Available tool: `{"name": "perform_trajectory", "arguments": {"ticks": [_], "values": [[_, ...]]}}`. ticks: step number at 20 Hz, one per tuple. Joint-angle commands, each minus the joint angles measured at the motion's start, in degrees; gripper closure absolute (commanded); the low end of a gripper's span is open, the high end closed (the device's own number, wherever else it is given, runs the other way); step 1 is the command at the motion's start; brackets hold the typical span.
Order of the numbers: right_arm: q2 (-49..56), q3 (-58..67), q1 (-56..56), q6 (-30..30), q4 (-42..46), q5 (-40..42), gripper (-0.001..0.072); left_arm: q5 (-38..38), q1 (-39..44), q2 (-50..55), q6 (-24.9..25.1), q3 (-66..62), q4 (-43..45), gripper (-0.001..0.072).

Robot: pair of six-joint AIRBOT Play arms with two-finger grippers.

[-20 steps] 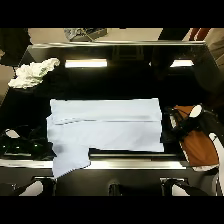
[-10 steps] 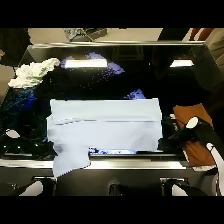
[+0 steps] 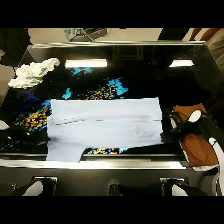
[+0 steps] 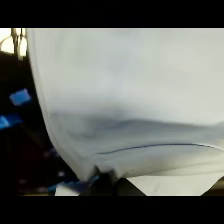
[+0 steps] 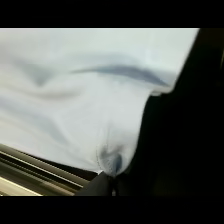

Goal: Fold the shirts.

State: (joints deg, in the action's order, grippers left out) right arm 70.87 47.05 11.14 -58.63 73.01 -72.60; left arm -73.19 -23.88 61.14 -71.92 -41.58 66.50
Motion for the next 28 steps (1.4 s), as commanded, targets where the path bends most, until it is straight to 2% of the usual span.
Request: {"name": "perform_trajectory", "arguments": {"ticks": [1, 4, 7, 9, 12, 16, 17, 18, 19, 20, 21, 22, 24, 28], "values": [[0.44, 10.56, 0.09, 0.31, -0.94, -0.85, 0.0661, 1.97, 1.81, -0.33, -1.11, -10.05, -6.36, 0.0675], [6.58, 21.44, 0.0, -0.74, -1.11, 3.02, 0.0661, 7.3, 5.55, 6.32, -4.61, -19.54, -6.69, 0.0674], [16.83, 31.93, -2.29, -2.16, -1.73, 4.63, 0.0661, 8.31, 9.33, 17.73, -4.63, -29.4, -8.7, 0.0674], [23.1, 37.16, -4.28, -3.1, -0.52, 4.66, 0.066, 8.11, 10.71, 25.44, -6.38, -36.2, -8.68, 0.0673], [29.4, 39.89, -4.9, -7.61, 1.62, 4.2, 0.0659, 6.49, 9.97, 32.74, -9.38, -40.83, -7.39, 0.0673], [32.41, 39.87, -4.92, -7.65, -0.26, 4.0, 0.0657, 5.4, 9.38, 37.68, -11.26, -40.76, -7.06, 0.067], [32.52, 39.87, -4.92, -7.65, -1.7, 4.07, 0.0656, 4.94, 9.68, 38.4, -11.26, -40.79, -7.98, 0.0663], [32.44, 39.91, -4.9, -7.65, -2.54, 4.26, 0.0652, 4.15, 9.77, 38.8, -11.19, -40.79, -9.35, 0.0573], [31.98, 39.91, -4.79, -7.61, -2.82, 4.02, 0.0555, 3.96, 9.64, 38.69, -11.26, -40.83, -9.9, 0.034], [31.21, 39.98, -4.35, -7.48, -2.67, 3.32, 0.0333, 2.95, 9.29, 38.45, -11.23, -41.24, -10.03, 0.018], [30.08, 40.11, -3.56, -5.86, -3.91, 2.84, 0.0084, 1.14, 8.76, 38.29, -11.06, -42.16, -9.97, 0.0167], [28.98, 40.13, -2.4, -3.74, -5.75, 2.36, 0.0054, -1.42, 8.15, 38.23, -10.69, -43.52, -9.97, 0.0167], [28.06, 40.13, 0.98, -3.87, -7.39, 2.03, 0.0038, -5.51, 7.17, 37.66, -10.34, -45.75, -10.01, 0.0168], [31.41, 40.06, 4.31, -5.92, -13.27, 2.01, 0.0038, -5.38, 7.63, 33.2, -7.96, -46.16, -10.16, 0.0168]]}}
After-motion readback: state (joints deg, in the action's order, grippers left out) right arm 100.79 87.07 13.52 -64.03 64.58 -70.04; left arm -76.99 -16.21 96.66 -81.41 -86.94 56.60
